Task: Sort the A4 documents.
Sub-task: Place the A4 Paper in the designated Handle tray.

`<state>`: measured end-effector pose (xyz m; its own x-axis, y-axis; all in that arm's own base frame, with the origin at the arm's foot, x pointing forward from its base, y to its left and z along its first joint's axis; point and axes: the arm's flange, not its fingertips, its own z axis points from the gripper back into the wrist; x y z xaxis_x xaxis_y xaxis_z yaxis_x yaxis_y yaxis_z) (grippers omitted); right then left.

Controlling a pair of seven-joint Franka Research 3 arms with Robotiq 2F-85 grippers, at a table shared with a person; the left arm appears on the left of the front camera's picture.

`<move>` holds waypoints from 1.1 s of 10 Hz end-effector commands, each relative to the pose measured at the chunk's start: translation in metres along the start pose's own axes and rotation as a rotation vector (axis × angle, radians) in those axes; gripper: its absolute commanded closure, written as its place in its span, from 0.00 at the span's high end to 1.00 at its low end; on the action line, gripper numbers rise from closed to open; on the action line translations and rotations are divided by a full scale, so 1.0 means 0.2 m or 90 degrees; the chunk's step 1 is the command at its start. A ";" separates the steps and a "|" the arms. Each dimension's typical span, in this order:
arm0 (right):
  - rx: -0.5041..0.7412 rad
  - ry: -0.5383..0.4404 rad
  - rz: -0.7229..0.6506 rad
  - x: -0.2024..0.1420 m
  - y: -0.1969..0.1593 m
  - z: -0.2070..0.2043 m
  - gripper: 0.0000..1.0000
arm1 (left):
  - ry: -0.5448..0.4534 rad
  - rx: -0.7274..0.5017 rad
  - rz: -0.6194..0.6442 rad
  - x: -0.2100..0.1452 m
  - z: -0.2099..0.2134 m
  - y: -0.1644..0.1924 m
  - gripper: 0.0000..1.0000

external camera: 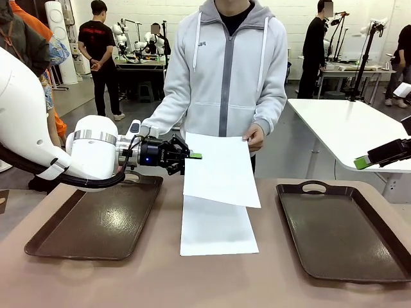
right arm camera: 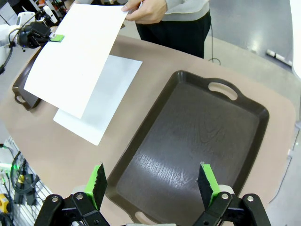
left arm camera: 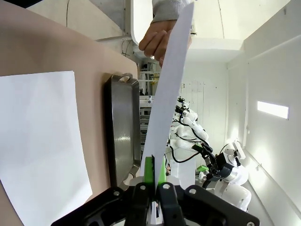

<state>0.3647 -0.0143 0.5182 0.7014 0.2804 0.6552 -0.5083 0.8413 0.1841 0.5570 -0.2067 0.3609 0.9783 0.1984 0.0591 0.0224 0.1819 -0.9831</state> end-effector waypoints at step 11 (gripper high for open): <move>0.014 -0.003 -0.001 0.00 0.00 -0.01 1.00 | 0.169 0.189 0.059 -0.04 0.68 -0.24 0.01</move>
<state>0.3646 -0.0137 0.5184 0.7010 0.2822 0.6549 -0.5090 0.8412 0.1823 0.5375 -0.0910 0.4222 0.9945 -0.0261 -0.1015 -0.0819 0.4104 -0.9082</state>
